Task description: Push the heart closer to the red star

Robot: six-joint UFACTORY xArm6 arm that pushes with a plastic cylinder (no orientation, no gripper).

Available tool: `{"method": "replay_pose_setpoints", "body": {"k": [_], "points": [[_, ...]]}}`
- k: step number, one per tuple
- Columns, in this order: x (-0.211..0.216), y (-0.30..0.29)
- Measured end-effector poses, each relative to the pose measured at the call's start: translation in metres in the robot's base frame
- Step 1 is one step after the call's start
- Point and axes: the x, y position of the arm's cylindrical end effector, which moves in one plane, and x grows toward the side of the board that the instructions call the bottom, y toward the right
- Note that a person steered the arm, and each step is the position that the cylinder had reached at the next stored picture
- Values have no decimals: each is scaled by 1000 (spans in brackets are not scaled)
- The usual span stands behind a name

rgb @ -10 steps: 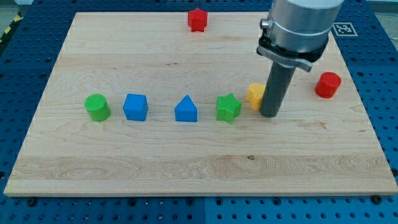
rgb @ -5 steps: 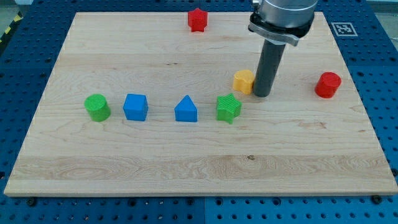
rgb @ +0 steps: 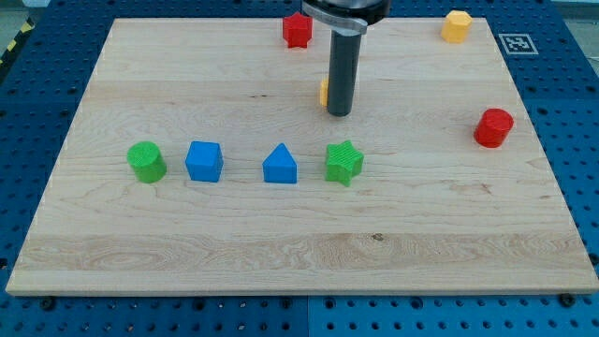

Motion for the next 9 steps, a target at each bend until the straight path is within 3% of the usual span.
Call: {"method": "replay_pose_setpoints", "body": {"k": [2, 9], "points": [[-39, 7], [-79, -70]]}}
